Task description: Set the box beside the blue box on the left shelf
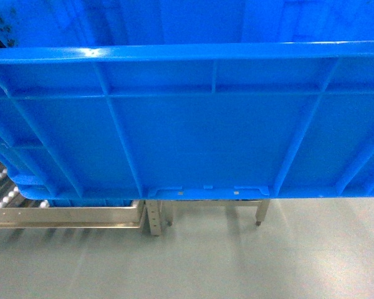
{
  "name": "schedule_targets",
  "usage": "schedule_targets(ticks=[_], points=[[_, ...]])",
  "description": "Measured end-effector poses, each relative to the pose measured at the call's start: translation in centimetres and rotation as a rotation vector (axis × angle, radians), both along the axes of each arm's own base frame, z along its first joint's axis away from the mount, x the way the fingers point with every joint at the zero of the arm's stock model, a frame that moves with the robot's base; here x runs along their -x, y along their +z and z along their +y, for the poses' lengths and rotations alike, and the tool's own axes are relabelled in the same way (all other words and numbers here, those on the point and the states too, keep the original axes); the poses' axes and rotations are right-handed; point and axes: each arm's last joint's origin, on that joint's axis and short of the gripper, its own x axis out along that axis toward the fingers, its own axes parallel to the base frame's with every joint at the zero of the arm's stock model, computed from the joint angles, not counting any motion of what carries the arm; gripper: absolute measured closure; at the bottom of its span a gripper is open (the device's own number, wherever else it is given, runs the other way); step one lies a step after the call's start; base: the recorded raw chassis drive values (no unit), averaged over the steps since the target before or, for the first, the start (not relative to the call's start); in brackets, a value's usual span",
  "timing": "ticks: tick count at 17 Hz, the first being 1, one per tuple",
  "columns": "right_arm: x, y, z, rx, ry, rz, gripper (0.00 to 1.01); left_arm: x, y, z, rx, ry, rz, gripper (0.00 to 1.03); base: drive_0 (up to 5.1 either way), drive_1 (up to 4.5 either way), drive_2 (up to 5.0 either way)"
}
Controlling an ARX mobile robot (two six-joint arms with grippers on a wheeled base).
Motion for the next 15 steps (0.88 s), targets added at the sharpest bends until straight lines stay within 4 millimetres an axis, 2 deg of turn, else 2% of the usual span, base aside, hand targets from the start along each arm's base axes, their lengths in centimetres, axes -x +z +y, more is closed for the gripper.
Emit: schedule_targets(ticks=[15], points=[[-0.03, 0.01, 0.01, 0.000, 0.000, -0.003, 0.94, -0.01, 0.03, 0.00, 0.000, 0.000, -0.003, 0.98, -4.9, 2.43, 2.4]])
